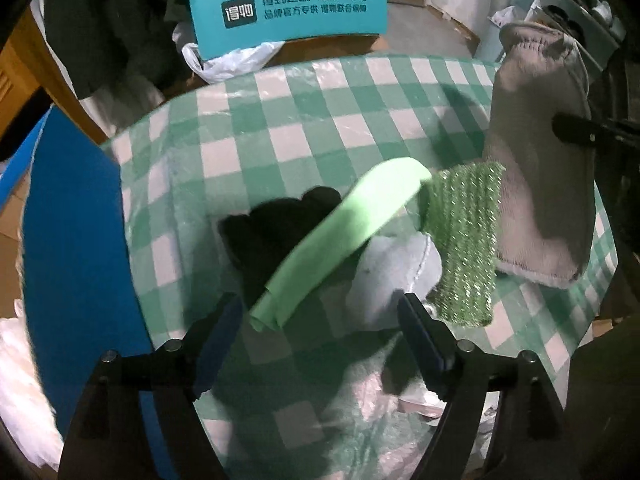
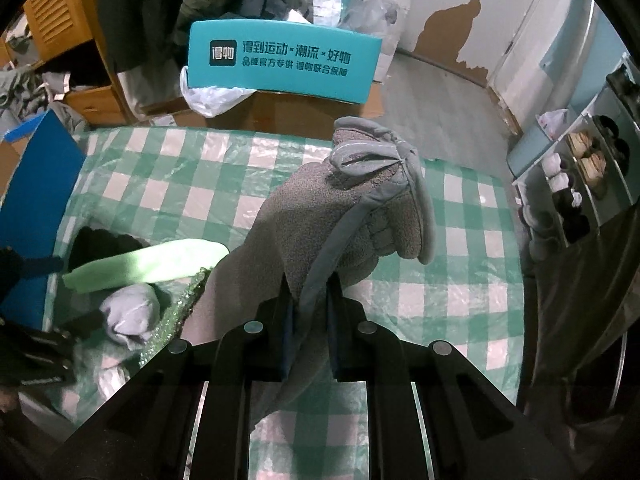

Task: Organize soft objects
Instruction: 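Lift the grey glove with the right tool while the left tool grips the grey cap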

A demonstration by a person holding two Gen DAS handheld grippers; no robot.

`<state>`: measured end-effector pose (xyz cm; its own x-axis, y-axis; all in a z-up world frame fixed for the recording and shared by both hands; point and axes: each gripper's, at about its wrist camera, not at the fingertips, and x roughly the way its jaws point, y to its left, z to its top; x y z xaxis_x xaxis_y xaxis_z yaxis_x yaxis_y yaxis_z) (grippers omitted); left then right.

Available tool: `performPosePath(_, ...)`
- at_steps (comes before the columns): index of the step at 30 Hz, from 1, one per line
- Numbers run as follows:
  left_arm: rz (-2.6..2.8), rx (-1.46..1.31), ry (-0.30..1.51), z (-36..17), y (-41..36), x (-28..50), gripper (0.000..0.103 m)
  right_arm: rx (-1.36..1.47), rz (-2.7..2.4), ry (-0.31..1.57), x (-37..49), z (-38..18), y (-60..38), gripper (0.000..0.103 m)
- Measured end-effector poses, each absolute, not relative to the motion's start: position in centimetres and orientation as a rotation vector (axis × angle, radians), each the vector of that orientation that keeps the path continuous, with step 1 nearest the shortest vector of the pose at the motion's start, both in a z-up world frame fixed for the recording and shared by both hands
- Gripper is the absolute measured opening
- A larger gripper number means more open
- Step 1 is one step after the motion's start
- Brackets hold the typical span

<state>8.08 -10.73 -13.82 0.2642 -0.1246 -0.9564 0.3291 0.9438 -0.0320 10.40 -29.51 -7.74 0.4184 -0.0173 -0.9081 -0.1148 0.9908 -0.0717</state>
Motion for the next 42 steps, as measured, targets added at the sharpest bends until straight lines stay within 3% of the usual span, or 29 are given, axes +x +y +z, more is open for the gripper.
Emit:
performPosePath(8, -0.394, 0.245, 1.229, -13.4, -13.6, 6.9, 0.086, -0.111, 0.063, 1.126, 9.8, -7.4, -30.2, 0.012)
performPosePath(13, -0.439, 0.268, 1.230, -14.1, -15.3, 7.2, 0.082, -0.104, 0.055, 1.115, 9.6, -7.2, -30.8, 0.012)
performPosePath(18, -0.457, 0.292, 1.249, -15.0, -15.9, 7.4, 0.048, -0.086, 0.049, 1.116, 9.5, -7.2, -31.3, 0.012)
performPosePath(19, -0.461, 0.292, 1.253, -15.2, -15.9, 7.4, 0.045, -0.084, 0.048, 1.116, 9.5, -7.2, -31.5, 0.012)
performPosePath(21, -0.455, 0.286, 1.255, -15.3, -15.7, 7.6, 0.025, -0.081, 0.046, 1.112, 9.5, -7.2, -31.6, 0.012)
performPosePath(24, -0.458, 0.260, 1.244, -14.9, -15.2, 7.7, 0.018, -0.082, 0.045, 1.108, 9.4, -7.0, -31.6, 0.012)
performPosePath(42, -0.444, 0.147, 1.097, -7.7, -12.8, 7.2, 0.017, -0.102, 0.019, 0.990, 8.2, -2.5, -31.7, 0.012)
